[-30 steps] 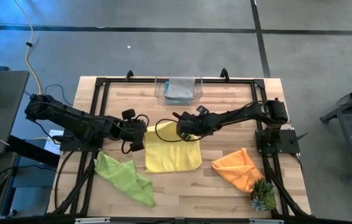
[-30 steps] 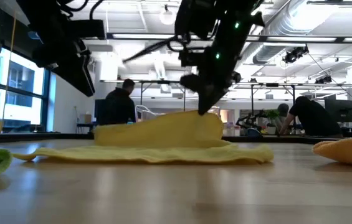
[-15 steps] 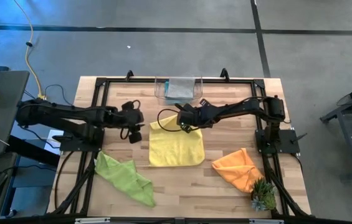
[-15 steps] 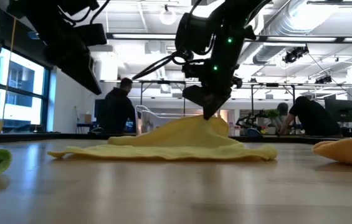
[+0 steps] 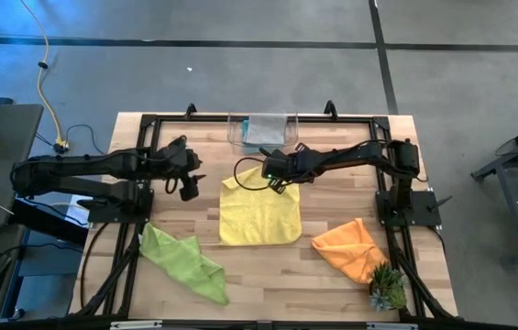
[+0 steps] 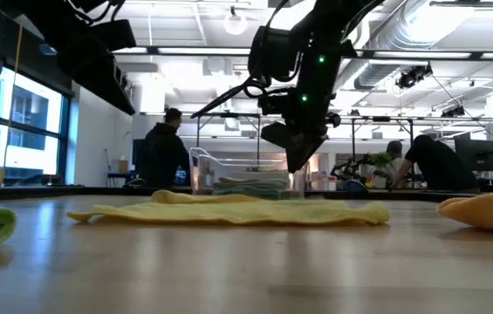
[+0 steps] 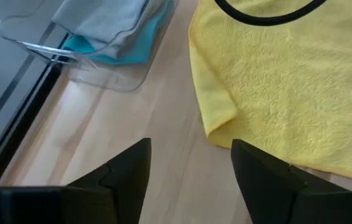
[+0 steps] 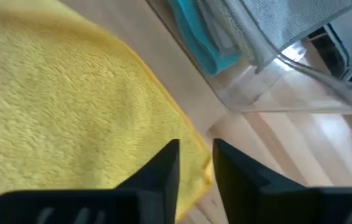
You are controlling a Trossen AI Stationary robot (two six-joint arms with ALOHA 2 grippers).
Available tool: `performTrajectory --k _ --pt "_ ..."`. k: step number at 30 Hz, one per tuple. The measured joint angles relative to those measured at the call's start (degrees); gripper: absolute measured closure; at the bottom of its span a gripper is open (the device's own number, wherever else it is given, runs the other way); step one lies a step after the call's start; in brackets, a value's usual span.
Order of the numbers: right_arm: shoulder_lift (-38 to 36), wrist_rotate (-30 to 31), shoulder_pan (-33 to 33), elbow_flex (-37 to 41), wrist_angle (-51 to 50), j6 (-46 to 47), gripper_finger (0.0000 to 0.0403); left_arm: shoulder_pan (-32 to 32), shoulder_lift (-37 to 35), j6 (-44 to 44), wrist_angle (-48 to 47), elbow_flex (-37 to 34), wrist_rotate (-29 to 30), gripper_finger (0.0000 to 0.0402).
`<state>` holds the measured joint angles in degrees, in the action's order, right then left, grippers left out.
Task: Fold microfiber towels
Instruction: Fold the yellow towel
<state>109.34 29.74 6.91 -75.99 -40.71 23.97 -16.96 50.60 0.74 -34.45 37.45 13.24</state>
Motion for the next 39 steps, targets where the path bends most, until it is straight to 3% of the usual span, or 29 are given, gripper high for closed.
performTrajectory --k 7,16,19,22,24,27,32,39 --pt "-0.3 -0.9 -0.6 0.0 -0.6 -5.1 0.0298 -0.7 -2.5 -1.0 1.0 -1.7 -4.6 0.0210" --pt "-6.1 -4.8 -4.3 0.8 -6.9 -6.5 0.0346 0.9 -2.7 -4.3 5.2 -3.7 -11.1 0.0290" --pt "-9.7 -9.8 -6.3 7.7 3.2 -7.5 0.0387 4.2 0.1 -3.0 9.4 -4.4 -10.8 0.0322" --pt "-13.2 -18.3 -8.9 18.1 18.7 -6.6 0.0395 7.2 4.1 -2.6 16.3 -6.4 -10.8 0.0354" --pt "-14.9 -20.1 -11.5 23.1 26.8 -5.7 0.0393 8.8 6.9 -2.6 19.2 -7.0 -10.4 0.0374" --pt "-16.8 -20.6 -16.1 27.0 29.1 -3.7 0.0400 11.0 10.4 -1.1 23.4 -7.0 -11.3 0.0397" --pt "-17.7 -16.4 -22.1 29.2 29.3 -1.8 0.0399 14.7 15.5 0.0 25.8 -7.0 -13.6 0.0380" --pt "-17.5 -14.7 -26.6 29.3 29.4 -0.2 0.0400 18.5 23.6 -2.9 31.3 -7.0 -16.3 0.0327"
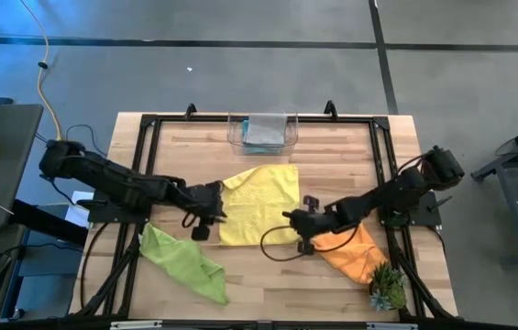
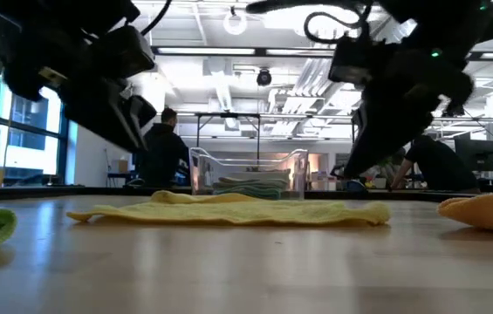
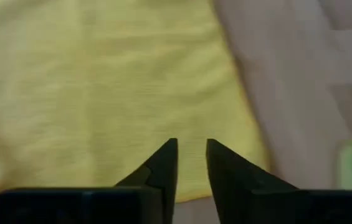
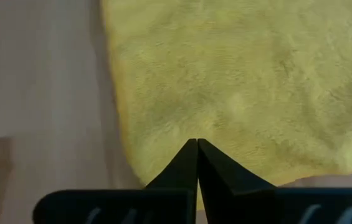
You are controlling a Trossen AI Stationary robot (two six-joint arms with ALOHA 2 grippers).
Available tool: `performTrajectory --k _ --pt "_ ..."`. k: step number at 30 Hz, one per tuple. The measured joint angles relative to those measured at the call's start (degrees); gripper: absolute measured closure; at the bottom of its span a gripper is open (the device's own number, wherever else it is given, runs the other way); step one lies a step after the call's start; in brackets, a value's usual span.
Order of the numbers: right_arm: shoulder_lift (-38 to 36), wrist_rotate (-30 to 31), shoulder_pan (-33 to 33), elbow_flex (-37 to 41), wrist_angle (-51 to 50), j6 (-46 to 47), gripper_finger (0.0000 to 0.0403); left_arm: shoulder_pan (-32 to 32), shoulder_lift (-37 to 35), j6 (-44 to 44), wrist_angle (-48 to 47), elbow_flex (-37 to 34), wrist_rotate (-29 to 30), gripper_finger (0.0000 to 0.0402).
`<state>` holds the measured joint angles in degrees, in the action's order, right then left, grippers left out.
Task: Fold microfiber towels
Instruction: Fold the yellow towel
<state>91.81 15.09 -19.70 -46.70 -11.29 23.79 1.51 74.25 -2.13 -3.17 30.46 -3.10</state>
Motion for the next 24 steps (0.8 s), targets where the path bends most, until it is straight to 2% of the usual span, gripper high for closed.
performTrajectory --k 3,9,13,17,24 --pt "0.0 0.9 -1.3 0.0 0.0 -1.2 0.0400 3.0 1.7 -0.9 0.0 0.6 0.5 0.0298" --pt "0.0 1.3 -1.7 0.0 0.0 -0.8 0.0400 10.2 5.2 -3.7 -2.1 4.0 8.4 0.0248" --pt "0.0 3.3 -1.7 0.0 0.0 -3.1 0.0400 14.9 8.6 -7.1 -5.4 7.3 9.8 0.0226" --pt "0.0 5.9 -1.7 0.0 0.0 -3.4 0.0400 18.7 13.4 -9.6 -6.8 10.6 10.6 0.0213" --pt "0.0 6.8 -2.5 0.0 0.2 -3.3 0.0400 21.4 22.5 -8.3 -10.9 16.6 21.0 0.0212"
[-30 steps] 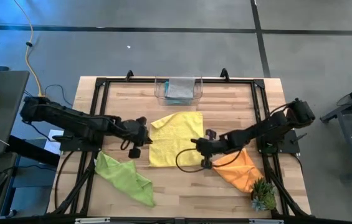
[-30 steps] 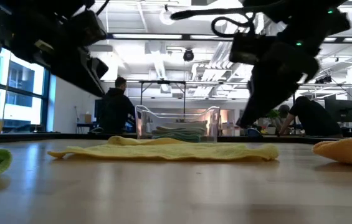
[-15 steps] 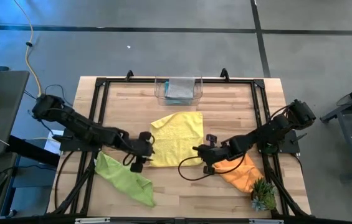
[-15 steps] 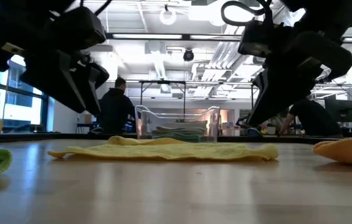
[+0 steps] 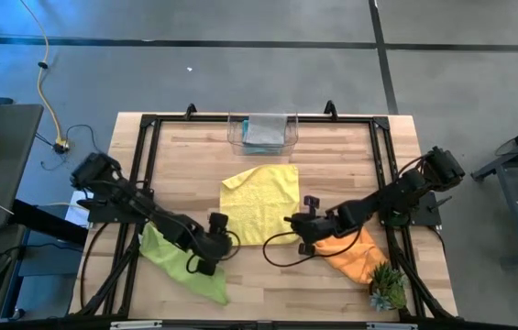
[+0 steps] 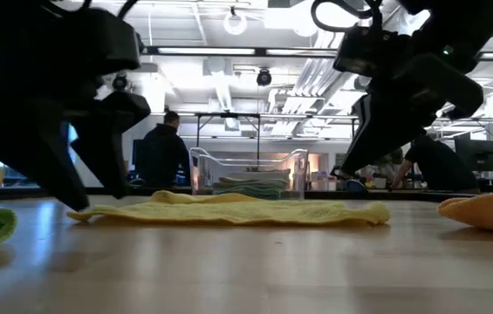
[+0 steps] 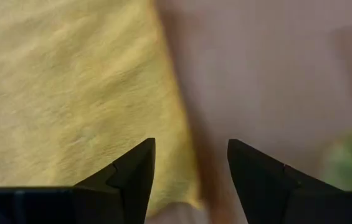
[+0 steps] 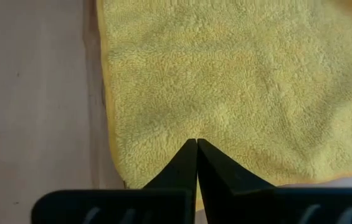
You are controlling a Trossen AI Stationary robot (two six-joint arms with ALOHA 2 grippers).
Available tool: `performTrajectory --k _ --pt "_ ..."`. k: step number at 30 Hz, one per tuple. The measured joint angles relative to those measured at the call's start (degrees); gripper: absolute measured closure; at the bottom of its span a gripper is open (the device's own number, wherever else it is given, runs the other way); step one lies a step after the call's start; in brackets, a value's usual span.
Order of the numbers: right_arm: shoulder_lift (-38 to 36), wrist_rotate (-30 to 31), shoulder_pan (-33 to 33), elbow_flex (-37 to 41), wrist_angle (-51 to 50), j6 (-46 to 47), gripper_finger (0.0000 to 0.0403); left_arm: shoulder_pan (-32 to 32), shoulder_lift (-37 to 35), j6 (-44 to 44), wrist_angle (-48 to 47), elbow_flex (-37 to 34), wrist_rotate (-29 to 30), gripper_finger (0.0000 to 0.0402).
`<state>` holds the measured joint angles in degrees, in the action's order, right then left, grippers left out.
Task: Fold microfiber towels
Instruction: Fold the yellow towel
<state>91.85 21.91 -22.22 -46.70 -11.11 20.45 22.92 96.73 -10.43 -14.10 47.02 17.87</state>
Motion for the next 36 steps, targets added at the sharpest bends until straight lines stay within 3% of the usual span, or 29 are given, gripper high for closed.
performTrajectory --k 3,6,14,19,27,32,36 --pt "0.0 0.0 -0.9 0.0 0.2 0.0 0.0400 -0.3 3.3 -1.5 -4.4 2.6 4.9 0.0225" --pt "0.0 0.0 -1.9 0.0 0.3 0.0 0.0400 -0.4 5.2 -1.5 -5.2 4.2 5.0 0.0252" --pt "0.0 -1.4 -5.0 0.0 4.7 0.9 0.0400 0.3 4.0 -1.9 -12.5 6.5 2.8 0.0390" --pt "0.0 -1.8 -8.3 0.0 12.2 1.8 0.0367 0.3 -0.9 -6.0 -14.0 9.8 4.2 0.0394" --pt "5.1 7.1 -13.0 -0.8 18.1 3.1 0.0237 0.3 -6.2 -14.3 -13.1 11.4 4.3 0.0400" --pt "12.7 12.2 -14.0 -5.8 15.8 3.0 0.0178 0.3 -7.7 -16.9 -12.9 11.5 5.1 0.0400" --pt "17.4 19.4 -14.2 -11.8 4.5 6.2 0.0169 0.4 -7.7 -17.8 -12.7 11.5 5.2 0.0401"
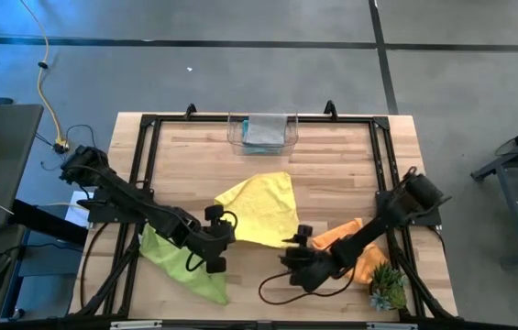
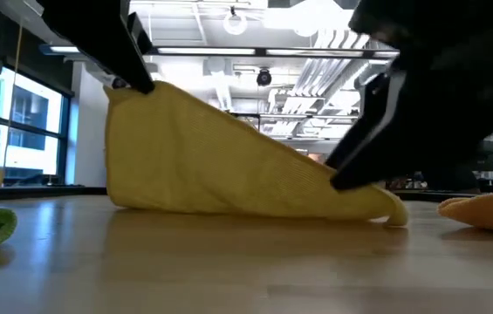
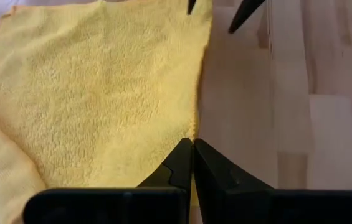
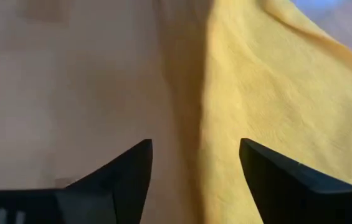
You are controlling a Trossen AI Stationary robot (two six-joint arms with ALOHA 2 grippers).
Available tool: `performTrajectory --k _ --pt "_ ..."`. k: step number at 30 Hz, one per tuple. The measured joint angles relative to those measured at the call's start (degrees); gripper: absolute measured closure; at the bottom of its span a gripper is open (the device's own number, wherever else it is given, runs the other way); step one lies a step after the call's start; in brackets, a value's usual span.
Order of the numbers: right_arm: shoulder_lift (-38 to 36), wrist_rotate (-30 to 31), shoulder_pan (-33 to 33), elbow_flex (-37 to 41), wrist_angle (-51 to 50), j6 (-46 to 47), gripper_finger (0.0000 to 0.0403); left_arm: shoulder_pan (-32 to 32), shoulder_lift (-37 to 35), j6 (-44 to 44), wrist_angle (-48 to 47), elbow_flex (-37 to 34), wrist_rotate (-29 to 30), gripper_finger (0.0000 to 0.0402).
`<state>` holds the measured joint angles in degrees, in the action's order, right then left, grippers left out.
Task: Fold microfiber towels
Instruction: Fold the yellow towel
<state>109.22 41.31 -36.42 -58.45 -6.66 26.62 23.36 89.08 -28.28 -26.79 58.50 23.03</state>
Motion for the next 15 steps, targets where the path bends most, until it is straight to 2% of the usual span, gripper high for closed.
performTrajectory --k 3,6,11,15 --pt "2.2 2.2 0.2 -3.1 -10.0 6.5 0.0184 0.1 0.0 -0.8 -0.5 0.0 0.1 0.0401" --pt "3.5 2.6 0.5 -4.3 -16.8 12.9 0.0219 0.4 0.0 -1.6 -1.1 0.0 1.0 0.0401" --pt "3.0 3.0 -0.2 -4.1 -24.0 20.1 0.0316 1.1 -0.6 -2.8 -2.9 0.0 3.1 0.0401" --pt "2.7 3.0 -1.0 -6.1 -30.1 22.4 0.0391 1.7 -2.9 -5.2 -6.2 0.0 5.5 0.0401"
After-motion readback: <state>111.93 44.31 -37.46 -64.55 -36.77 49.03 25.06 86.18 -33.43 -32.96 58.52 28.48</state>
